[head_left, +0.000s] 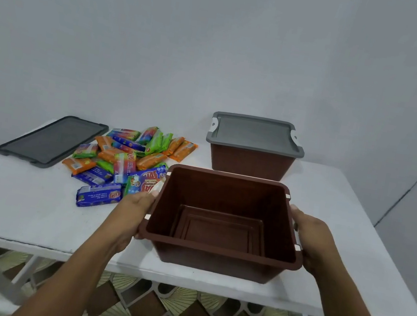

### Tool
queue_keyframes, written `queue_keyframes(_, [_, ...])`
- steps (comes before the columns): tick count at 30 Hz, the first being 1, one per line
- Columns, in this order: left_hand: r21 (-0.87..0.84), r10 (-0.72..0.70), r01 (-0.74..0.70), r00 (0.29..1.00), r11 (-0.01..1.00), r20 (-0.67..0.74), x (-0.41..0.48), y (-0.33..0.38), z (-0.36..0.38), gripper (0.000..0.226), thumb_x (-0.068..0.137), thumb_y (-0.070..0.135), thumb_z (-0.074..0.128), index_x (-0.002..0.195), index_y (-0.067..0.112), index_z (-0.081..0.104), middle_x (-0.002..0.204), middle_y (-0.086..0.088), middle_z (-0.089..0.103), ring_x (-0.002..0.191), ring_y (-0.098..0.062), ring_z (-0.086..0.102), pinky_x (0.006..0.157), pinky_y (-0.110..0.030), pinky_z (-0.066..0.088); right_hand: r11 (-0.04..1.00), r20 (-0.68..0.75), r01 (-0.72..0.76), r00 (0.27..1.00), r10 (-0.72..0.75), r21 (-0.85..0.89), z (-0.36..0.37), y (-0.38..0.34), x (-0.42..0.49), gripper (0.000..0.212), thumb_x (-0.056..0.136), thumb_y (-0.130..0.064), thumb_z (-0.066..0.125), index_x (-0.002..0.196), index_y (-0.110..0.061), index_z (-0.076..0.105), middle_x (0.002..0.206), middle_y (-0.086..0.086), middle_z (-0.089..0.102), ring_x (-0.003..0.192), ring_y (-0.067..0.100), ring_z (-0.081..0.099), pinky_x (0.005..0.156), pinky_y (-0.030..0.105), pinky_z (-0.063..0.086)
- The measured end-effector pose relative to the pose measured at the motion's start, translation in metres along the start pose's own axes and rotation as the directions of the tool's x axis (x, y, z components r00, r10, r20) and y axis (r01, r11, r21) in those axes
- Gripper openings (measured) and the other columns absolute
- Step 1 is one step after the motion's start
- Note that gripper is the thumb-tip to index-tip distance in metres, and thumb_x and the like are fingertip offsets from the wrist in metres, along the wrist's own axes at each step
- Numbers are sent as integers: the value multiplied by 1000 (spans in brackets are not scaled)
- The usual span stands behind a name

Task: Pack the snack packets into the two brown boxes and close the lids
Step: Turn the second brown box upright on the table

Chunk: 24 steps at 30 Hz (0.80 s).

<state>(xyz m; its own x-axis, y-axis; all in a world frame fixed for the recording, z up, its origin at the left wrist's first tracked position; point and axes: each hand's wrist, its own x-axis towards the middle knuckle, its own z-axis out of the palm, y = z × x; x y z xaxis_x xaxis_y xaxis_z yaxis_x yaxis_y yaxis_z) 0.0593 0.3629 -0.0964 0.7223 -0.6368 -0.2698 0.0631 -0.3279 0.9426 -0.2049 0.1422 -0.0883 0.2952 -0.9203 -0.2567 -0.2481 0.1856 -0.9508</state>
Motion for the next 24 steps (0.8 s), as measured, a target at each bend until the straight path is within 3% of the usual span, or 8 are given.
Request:
queue_keyframes(3, [34, 28, -27, 999, 999, -16, 1, -3, 1, 50, 106, 47, 43, 105, 4, 68, 85, -7, 76, 58, -28, 65, 41, -26, 36, 1000, 4, -11, 1000, 11, -24, 3, 7, -2, 57, 94, -64, 52, 109, -13, 73, 111, 6, 69, 105, 29, 63, 86, 49, 55])
queue_keyframes(7, [-65, 94, -95, 995, 993, -16, -1, -17, 7, 50, 107, 44, 42, 113, 1, 65, 85, -14, 65, 50, -21, 58, 41, -26, 37, 999, -2, 23, 1000, -23, -24, 2, 16, -2, 57, 94, -64, 53, 93, -12, 77, 95, 8, 74, 92, 28, 68, 78, 47, 58])
queue_keyframes(10, [-84, 80, -85, 995, 993, -59, -6, -15, 13, 44, 106, 46, 42, 106, 15, 72, 92, -7, 72, 64, -22, 67, 47, -29, 44, 997, -34, 45, 998, -47, -63, -1, 25, 2, 61, 92, -66, 53, 88, -10, 76, 89, 12, 75, 88, 32, 71, 83, 53, 58])
queue_keyframes(13, [-107, 46, -53, 997, 993, -65, -11, -7, 16, 39, 106, 47, 42, 102, 27, 74, 96, 0, 76, 89, -23, 72, 65, -34, 54, 985, -36, 105, 993, -111, -134, -3, 30, 7, 50, 95, -60, 54, 87, -14, 73, 86, 8, 75, 89, 32, 70, 79, 52, 60])
queue_keyframes(17, [-66, 65, -67, 998, 996, -23, -14, 2, 7, 42, 104, 56, 38, 107, 34, 74, 86, 14, 77, 95, -11, 72, 72, -28, 54, 955, -91, 148, 980, -176, -257, -5, 20, 7, 60, 98, -57, 48, 89, 0, 66, 84, 15, 65, 81, 32, 61, 69, 44, 52])
queue_keyframes(19, [-3, 71, -72, 993, 997, -94, -12, 6, -3, 42, 104, 56, 39, 102, 32, 74, 79, 15, 73, 78, -2, 68, 66, -23, 51, 919, -209, 187, 940, -271, -348, -10, 8, 5, 52, 97, -55, 51, 91, -5, 62, 93, 12, 65, 88, 30, 58, 82, 49, 49])
queue_keyframes(21, [60, 117, -109, 981, 992, -152, -4, 6, -20, 39, 104, 49, 47, 94, 21, 73, 76, 0, 71, 61, -10, 65, 64, -30, 54, 887, -326, 264, 859, -395, -378, -12, -11, -2, 31, 95, -47, 58, 98, -16, 64, 102, 7, 66, 95, 27, 59, 88, 47, 47])
queue_keyframes(24, [106, 214, -197, 961, 975, -176, 11, 3, -52, 19, 99, 27, 64, 87, 15, 70, 74, -6, 69, 59, -17, 61, 64, -33, 56, 825, -297, 440, 783, -546, -356, -1, -46, -18, 9, 90, -35, 64, 91, -27, 69, 95, -3, 72, 88, 25, 64, 82, 38, 51])
